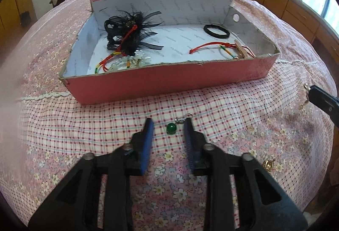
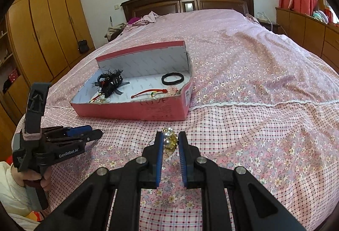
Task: Organize jewelry
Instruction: 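Grasp the green bead charm with the left tool while the right tool grasps the gold charm, then carry both charms into the shoebox with both tools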
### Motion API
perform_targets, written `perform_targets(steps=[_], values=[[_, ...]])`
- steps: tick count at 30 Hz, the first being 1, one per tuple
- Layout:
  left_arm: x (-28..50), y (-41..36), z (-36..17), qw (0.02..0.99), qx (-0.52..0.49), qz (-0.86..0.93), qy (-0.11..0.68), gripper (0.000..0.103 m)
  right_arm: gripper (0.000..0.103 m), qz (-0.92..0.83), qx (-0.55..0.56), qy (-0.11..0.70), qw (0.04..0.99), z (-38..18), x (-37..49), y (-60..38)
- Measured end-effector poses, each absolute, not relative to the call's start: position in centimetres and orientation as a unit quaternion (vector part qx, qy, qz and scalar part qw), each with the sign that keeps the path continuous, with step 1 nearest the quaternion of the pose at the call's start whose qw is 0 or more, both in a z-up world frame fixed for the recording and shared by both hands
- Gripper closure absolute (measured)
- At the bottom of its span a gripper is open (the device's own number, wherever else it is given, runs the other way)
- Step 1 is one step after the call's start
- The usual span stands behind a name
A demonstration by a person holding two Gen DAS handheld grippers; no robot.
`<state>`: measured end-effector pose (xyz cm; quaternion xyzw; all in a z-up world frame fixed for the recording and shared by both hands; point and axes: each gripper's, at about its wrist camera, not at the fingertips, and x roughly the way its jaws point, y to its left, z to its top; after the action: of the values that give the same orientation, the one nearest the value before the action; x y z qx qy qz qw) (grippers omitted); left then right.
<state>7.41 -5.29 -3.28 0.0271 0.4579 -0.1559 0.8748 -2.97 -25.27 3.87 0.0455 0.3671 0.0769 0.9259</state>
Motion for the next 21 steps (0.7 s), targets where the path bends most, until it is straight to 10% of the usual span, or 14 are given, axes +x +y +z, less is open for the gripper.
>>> perform_targets(steps=[21], values=[[5.0,-3.2,0.8,0.887,-0.02,-0.193,0.42,0.102,0.087,0.086,0.043,0.358,0.929,5.5,-3.5,-24.1]])
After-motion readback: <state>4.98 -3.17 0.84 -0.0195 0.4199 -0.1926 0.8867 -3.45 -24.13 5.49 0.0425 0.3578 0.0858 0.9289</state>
